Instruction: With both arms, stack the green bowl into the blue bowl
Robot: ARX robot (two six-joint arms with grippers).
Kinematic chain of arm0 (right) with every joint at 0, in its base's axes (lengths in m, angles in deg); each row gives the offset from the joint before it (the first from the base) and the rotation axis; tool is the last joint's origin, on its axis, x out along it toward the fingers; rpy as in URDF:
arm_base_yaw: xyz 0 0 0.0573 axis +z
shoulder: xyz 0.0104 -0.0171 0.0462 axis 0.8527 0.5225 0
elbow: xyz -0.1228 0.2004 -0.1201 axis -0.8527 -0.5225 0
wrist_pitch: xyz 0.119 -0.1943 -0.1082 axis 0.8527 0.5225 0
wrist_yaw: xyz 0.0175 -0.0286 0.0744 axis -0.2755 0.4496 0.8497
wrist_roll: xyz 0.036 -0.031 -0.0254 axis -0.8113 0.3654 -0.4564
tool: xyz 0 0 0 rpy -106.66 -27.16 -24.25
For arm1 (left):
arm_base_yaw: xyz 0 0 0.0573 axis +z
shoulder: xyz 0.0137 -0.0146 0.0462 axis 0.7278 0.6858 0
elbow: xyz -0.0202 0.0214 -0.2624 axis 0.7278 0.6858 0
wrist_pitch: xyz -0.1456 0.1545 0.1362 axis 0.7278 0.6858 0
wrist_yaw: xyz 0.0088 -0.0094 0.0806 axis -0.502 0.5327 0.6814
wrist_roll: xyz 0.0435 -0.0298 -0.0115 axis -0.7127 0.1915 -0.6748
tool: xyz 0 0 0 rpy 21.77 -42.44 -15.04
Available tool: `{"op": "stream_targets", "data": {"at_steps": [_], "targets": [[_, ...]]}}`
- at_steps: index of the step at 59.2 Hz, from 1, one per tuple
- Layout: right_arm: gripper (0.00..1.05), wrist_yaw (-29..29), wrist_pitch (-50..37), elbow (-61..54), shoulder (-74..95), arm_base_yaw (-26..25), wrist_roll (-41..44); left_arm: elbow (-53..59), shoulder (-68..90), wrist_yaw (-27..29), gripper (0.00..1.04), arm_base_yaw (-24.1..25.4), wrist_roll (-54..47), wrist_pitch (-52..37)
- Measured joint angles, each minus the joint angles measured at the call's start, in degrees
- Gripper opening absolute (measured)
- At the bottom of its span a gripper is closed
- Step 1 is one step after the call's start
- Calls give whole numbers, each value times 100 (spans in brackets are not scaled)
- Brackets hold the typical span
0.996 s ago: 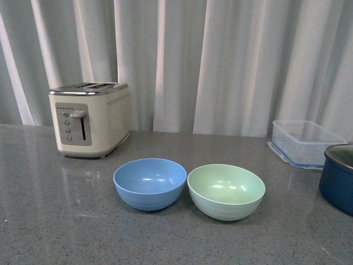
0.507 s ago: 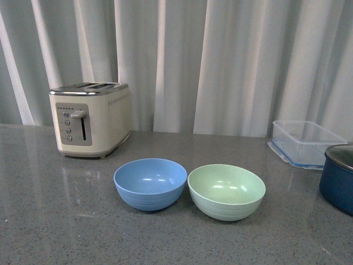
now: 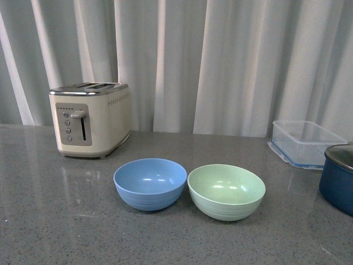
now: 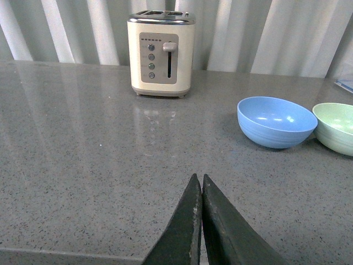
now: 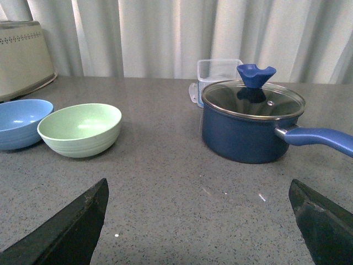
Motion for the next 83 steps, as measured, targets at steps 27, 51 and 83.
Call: {"op": "stream_targets", "data": {"at_steps": [27, 51, 83], "targets": [[95, 0, 0, 0, 0, 0, 0, 0, -1047, -2, 22, 2, 2, 1086], [95, -396, 2881, 2863, 4937, 1086, -793, 0, -1049, -13, 99, 2, 0, 1086], [95, 597, 2063, 5744, 8631, 1276, -1493, 0, -1049, -13, 98, 2, 0, 1086]]}}
